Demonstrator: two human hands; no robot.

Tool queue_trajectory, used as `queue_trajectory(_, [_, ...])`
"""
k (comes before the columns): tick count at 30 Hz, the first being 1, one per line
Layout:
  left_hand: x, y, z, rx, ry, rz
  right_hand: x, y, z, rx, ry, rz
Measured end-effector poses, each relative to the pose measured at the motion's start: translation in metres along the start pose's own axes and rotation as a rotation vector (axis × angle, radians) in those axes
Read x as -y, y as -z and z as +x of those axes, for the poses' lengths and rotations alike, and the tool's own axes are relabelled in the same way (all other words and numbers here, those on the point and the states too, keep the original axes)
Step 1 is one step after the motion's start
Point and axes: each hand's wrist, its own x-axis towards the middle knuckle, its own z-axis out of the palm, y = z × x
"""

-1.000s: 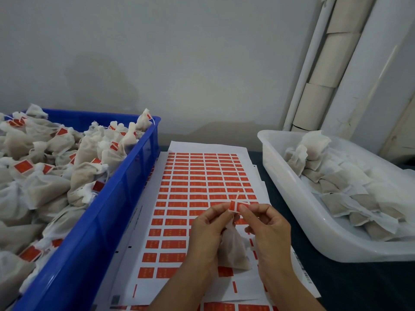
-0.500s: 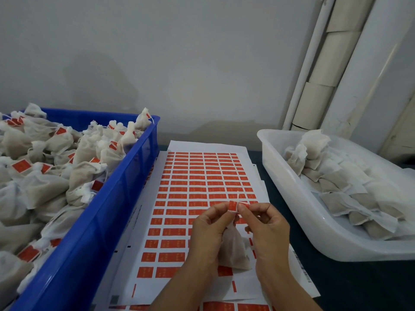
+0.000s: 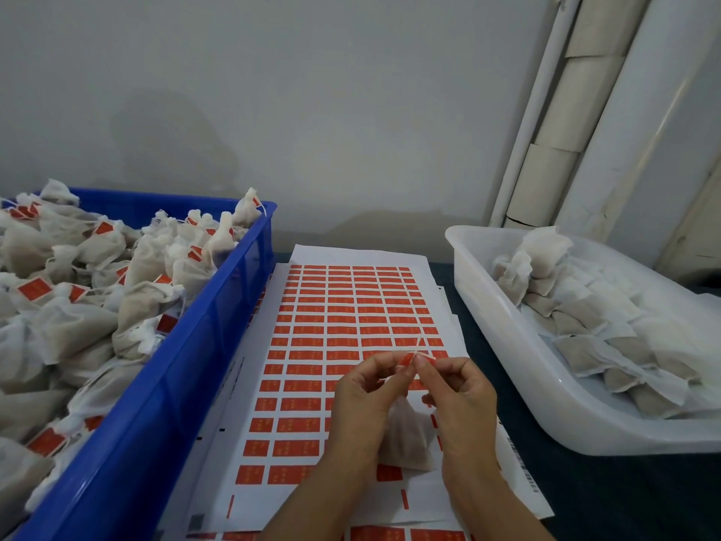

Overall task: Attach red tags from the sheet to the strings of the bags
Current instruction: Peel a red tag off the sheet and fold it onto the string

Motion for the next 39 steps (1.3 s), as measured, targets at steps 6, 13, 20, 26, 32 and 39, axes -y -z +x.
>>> queue_trajectory(6, [0.001,0.001,0.005,-0.060,-0.033,0.093,0.001,0.001,0.002,0.043,-0.008,-0.030])
queue_trajectory(13, [-0.002,0.003,0.003,-0.033,-0.151,0.186,0.012,0.011,0.008,0.212,0.364,-0.352])
queue_trajectory(20, [-0.002,0.001,0.003,-0.038,-0.193,0.203,0.018,0.023,0.015,0.226,0.537,-0.452])
queue_trajectory(26, [-0.019,0.001,0.013,-0.011,0.337,0.165,0.017,0.030,0.017,0.215,0.662,-0.445])
queue_trajectory(32, [-0.019,-0.001,0.010,-0.001,0.409,0.158,0.019,0.031,0.016,0.251,0.686,-0.341])
queue_trajectory(39, [-0.013,0.004,0.002,0.027,0.267,0.076,0.021,0.031,0.015,0.242,0.582,-0.337])
